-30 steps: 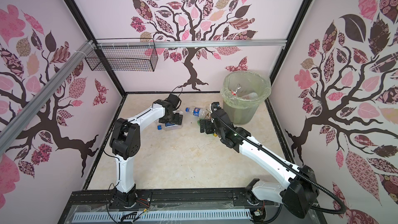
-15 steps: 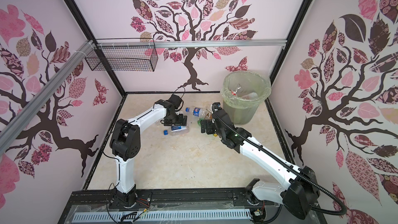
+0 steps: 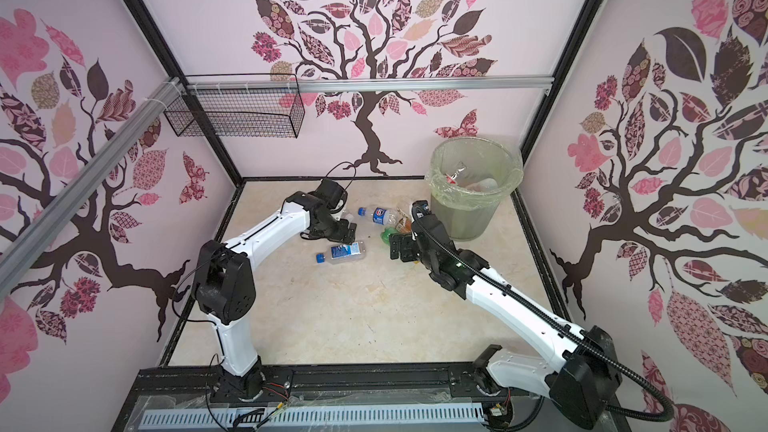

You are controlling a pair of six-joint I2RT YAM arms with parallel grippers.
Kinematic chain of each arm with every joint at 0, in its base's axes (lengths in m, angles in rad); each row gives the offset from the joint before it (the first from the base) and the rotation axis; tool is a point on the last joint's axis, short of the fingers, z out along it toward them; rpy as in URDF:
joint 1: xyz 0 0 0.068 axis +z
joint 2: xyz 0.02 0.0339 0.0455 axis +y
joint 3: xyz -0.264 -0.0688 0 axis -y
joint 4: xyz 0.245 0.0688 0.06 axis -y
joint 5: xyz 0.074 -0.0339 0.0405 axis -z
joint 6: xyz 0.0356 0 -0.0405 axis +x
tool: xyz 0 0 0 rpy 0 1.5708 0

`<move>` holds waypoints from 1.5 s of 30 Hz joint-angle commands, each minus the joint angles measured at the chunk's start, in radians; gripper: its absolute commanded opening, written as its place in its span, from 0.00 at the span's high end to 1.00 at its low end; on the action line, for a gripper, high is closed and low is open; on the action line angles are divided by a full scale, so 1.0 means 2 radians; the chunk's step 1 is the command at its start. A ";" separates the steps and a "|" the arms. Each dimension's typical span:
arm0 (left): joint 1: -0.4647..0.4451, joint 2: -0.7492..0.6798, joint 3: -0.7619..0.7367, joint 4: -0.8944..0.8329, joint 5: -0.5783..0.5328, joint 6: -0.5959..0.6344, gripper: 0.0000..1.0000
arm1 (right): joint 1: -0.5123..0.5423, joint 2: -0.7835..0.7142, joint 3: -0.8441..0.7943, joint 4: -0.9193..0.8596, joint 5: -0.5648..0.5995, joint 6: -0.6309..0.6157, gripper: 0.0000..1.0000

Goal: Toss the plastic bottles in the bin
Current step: 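Close left gripper on the Untouched bottle and lift it upright, then bring right gripper to the bottle bottom and close on it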

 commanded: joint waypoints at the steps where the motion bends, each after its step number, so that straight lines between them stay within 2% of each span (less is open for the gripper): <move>1: 0.000 0.011 0.000 -0.003 -0.029 0.041 0.02 | -0.003 -0.018 -0.001 -0.005 -0.007 0.011 0.01; 5: -0.002 0.031 0.013 -0.020 0.004 0.055 0.02 | -0.002 -0.028 -0.009 -0.007 -0.009 0.014 0.01; 13: -0.010 0.039 -0.005 -0.002 -0.002 0.081 0.02 | -0.003 -0.041 -0.022 -0.010 -0.007 0.014 0.00; 16: -0.010 0.065 0.020 -0.025 0.006 0.088 0.02 | -0.003 -0.041 -0.023 -0.009 -0.013 0.017 0.00; 31: -0.035 0.081 0.009 -0.019 0.043 0.067 0.03 | -0.003 -0.060 -0.038 -0.012 0.000 0.014 0.01; 38: -0.037 0.068 -0.020 0.001 0.034 0.036 0.18 | -0.003 -0.062 -0.042 -0.010 -0.001 0.022 0.01; 42: -0.037 0.082 -0.021 0.007 0.011 0.023 0.35 | -0.003 -0.065 -0.045 -0.007 -0.004 0.031 0.00; 45: -0.039 0.082 -0.022 0.008 0.009 0.019 0.43 | -0.003 -0.071 -0.047 -0.008 -0.005 0.038 0.00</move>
